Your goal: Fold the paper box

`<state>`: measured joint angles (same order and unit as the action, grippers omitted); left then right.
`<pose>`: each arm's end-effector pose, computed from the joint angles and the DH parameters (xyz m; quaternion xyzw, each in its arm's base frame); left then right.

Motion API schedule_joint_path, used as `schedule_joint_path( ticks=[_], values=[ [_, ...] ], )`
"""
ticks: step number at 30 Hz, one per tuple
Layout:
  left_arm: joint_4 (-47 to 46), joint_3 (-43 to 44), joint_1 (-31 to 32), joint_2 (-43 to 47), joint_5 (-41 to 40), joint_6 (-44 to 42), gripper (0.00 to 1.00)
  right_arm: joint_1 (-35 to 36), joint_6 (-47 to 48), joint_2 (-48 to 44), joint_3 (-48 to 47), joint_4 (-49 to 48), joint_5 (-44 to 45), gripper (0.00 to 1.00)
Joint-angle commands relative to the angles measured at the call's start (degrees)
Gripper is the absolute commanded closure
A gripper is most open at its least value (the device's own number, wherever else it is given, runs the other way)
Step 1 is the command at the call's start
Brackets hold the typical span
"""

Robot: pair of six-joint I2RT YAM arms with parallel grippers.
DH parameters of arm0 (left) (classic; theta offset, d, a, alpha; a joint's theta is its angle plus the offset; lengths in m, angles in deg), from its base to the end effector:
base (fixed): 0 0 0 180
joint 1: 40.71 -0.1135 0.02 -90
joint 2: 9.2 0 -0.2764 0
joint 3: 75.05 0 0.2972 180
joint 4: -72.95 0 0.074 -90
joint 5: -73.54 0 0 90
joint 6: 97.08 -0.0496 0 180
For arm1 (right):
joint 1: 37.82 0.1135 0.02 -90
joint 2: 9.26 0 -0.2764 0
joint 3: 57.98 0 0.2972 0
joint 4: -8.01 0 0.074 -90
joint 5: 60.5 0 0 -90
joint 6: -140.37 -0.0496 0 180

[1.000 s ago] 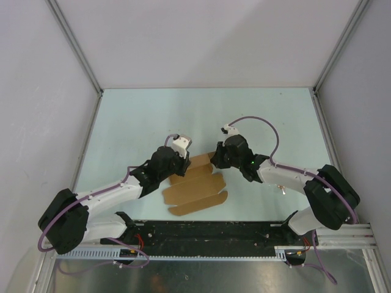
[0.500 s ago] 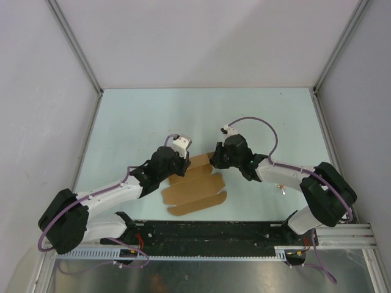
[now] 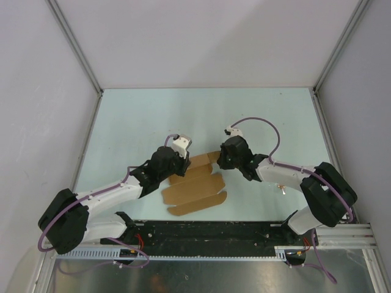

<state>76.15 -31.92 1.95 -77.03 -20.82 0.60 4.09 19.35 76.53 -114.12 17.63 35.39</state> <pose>0.2194 -0.1970 0.1875 0.2386 0.8224 -0.1897 0.4803 0.2665 0.2323 0.1641 -0.0637 0.9004 0.2169 0.3717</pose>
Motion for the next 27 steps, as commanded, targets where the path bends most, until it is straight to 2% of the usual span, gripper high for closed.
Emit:
schedule_joint_path(
  ticks=[1, 12, 27],
  values=[
    [-0.78, -0.72, 0.32, -0.28, 0.05, 0.32, 0.77, 0.71, 1.14, 2.00, -2.18, -1.14, 3.60, 0.92],
    [-0.78, -0.81, 0.32, -0.19, -0.21, 0.05, 0.77, 1.42, 0.35, 5.96, -2.09, -6.06, 3.43, 0.93],
    [-0.78, -0.81, 0.32, -0.46, 0.05, -0.04, 0.77, 0.98, -0.79, 7.36, -2.09, -9.75, -4.04, 0.93]
  ],
)
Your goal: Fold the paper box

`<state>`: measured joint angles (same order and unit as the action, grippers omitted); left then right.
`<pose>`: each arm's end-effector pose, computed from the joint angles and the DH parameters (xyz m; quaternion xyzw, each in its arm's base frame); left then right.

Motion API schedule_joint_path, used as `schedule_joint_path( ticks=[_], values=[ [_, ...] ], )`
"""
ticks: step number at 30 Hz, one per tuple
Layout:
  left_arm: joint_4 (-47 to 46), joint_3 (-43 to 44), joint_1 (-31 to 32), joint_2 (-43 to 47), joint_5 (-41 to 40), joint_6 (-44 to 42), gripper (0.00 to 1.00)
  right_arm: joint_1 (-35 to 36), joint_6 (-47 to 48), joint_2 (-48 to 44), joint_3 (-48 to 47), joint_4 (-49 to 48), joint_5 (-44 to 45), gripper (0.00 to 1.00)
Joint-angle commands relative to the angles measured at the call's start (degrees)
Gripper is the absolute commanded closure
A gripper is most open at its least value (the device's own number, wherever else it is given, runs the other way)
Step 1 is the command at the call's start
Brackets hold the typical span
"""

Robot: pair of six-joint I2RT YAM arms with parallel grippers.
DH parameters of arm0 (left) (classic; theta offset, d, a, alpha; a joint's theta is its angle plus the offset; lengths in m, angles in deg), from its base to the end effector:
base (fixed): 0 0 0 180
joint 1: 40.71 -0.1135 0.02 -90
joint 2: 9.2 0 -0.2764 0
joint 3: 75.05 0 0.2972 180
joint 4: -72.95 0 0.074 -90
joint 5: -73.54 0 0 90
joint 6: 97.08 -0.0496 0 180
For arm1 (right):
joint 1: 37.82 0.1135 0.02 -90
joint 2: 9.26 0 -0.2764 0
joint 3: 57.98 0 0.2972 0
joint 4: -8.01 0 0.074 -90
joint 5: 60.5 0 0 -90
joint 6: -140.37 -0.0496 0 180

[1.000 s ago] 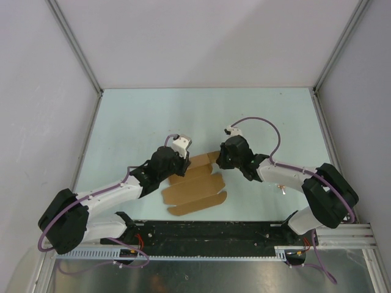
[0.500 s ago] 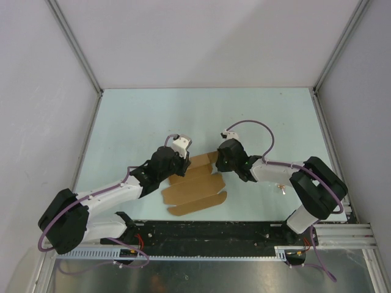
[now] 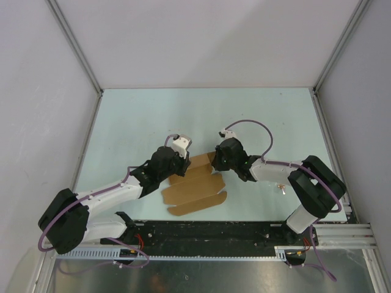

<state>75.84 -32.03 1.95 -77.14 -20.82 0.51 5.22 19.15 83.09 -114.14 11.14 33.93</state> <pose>0.2194 -0.1971 0.1868 0.2391 0.8218 -0.1896 0.4811 0.2706 0.2475 0.1360 -0.0765 0.9000 0.2303 0.3621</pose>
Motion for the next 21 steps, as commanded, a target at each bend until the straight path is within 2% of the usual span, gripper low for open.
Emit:
schedule_joint_path(
  ticks=[1, 21],
  values=[
    [-0.47, -0.70, 0.32, -0.44, 0.05, 0.05, 0.77, -0.16, -0.68, 0.89, -2.07, -3.44, -2.75, 0.93],
    [-0.47, -0.70, 0.32, -0.44, 0.05, -0.04, 0.77, 0.02, -2.35, 4.32, -1.98, -5.99, -6.62, 0.93]
  ],
)
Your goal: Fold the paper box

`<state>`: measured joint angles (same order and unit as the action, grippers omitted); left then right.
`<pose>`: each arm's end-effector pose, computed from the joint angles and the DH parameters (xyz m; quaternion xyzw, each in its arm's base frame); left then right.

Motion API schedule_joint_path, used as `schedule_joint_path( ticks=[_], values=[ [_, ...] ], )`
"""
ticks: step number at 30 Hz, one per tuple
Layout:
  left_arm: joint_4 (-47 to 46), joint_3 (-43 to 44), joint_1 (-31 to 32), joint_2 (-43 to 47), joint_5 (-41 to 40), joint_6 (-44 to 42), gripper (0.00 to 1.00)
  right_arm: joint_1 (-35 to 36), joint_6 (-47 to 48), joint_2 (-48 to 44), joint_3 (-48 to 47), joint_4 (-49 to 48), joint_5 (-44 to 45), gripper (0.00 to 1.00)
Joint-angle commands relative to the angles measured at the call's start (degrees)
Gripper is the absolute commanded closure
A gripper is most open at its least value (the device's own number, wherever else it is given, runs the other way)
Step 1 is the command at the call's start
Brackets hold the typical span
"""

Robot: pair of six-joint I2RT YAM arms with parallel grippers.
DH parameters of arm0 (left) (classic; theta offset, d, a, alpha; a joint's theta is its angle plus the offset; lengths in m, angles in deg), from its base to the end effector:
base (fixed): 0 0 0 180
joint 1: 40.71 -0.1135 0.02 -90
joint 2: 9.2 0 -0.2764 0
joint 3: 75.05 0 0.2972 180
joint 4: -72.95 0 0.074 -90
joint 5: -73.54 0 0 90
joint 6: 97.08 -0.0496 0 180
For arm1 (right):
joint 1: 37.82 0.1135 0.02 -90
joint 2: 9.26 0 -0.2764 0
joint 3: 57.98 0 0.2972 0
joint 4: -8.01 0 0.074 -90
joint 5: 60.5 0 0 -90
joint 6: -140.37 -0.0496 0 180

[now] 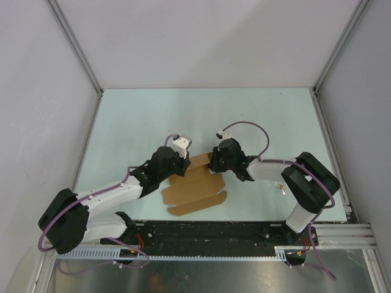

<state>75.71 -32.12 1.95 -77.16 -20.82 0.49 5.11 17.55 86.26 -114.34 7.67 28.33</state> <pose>0.2193 -0.1970 0.1864 0.2392 0.8217 -0.1896 0.4813 0.2727 0.2550 0.1235 -0.0839 0.8980 0.2724 0.3353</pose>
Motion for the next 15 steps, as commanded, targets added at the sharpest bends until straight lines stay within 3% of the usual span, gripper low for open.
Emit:
schedule_joint_path(
  ticks=[1, 15],
  values=[
    [-0.34, -0.70, 0.32, -0.41, -0.03, -0.01, 0.77, 0.13, -0.84, 1.33, -1.87, -2.60, -0.94, 0.93],
    [-0.34, -0.70, 0.32, -0.41, 0.05, -0.01, 0.77, 0.30, -0.58, 1.86, -1.61, -2.25, -1.12, 0.93]
  ],
)
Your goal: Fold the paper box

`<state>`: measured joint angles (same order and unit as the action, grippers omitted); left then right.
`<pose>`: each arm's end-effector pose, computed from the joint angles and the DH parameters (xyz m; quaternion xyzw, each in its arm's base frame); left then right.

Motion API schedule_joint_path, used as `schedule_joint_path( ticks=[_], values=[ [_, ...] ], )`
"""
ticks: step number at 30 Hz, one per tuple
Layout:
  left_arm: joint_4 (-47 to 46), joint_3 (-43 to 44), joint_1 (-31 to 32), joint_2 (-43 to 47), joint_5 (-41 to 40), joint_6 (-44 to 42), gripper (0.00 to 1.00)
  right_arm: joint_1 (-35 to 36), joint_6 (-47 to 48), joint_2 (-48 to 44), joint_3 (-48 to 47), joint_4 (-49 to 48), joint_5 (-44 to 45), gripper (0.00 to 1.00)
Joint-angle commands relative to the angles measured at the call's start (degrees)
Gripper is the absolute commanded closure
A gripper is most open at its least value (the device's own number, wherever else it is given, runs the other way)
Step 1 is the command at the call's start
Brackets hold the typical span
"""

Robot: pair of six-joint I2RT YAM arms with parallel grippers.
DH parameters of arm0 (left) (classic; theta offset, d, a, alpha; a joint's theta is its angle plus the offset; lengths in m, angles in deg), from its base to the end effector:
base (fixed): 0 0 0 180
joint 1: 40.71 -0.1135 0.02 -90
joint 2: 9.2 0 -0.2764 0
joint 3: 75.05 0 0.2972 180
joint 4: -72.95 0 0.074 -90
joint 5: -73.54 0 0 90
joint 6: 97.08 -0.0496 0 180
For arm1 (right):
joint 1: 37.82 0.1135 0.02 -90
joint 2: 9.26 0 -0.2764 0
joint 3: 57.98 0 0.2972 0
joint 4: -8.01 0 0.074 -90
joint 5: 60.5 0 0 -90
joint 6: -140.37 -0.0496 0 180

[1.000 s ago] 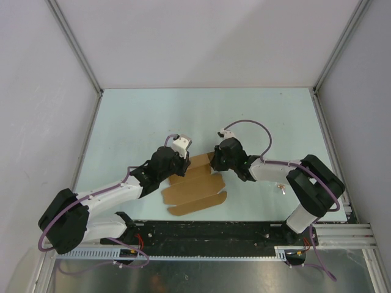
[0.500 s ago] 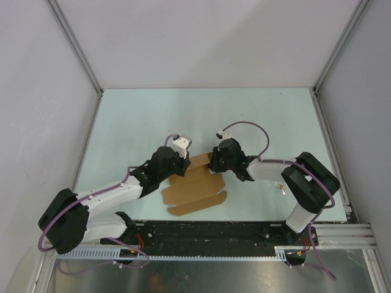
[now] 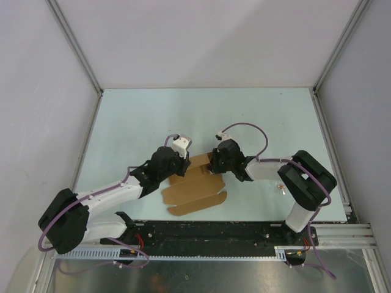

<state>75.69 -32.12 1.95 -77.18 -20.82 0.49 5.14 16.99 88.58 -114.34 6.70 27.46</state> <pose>0.2194 -0.1970 0.1863 0.2392 0.8217 -0.1896 0.4813 0.2731 0.2567 0.1108 -0.0832 0.9030 0.2730 0.3212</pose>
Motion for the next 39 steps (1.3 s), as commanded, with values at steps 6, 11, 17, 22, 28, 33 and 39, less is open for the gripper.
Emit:
schedule_joint_path(
  ticks=[6, 11, 17, 22, 28, 33, 39],
  values=[
    [-0.32, -0.62, 0.32, -0.39, -0.03, 0.07, 0.77, 0.11, 2.00, -5.99, -1.61, 3.63, 1.95, 0.92],
    [-0.32, -0.79, 0.32, -0.31, -0.03, -0.01, 0.77, -0.16, 3.33, -11.26, -1.52, 9.68, 6.08, 0.88],
    [-0.32, -0.79, 0.32, -0.39, -0.03, -0.01, 0.77, -1.12, 5.87, -18.47, -1.61, 17.25, 11.44, 0.78],
    [-0.32, -0.70, 0.32, -0.48, -0.03, -0.10, 0.77, -4.81, 10.79, -24.53, -1.70, 20.15, 10.93, 0.63],
    [-0.32, -0.70, 0.32, -0.65, -0.03, -0.10, 0.77, -10.17, 22.65, -25.95, -3.80, 22.08, 0.05, 0.35],
    [-0.32, -0.61, 0.32, -0.83, -0.03, -0.10, 0.77, -10.97, 35.28, -19.54, -9.78, 27.18, -4.10, 0.33],
    [-0.32, -0.70, 0.32, -0.83, -0.12, -0.19, 0.77, -12.28, 46.73, -14.97, -13.21, 29.03, -8.68, 0.35]
  ],
)
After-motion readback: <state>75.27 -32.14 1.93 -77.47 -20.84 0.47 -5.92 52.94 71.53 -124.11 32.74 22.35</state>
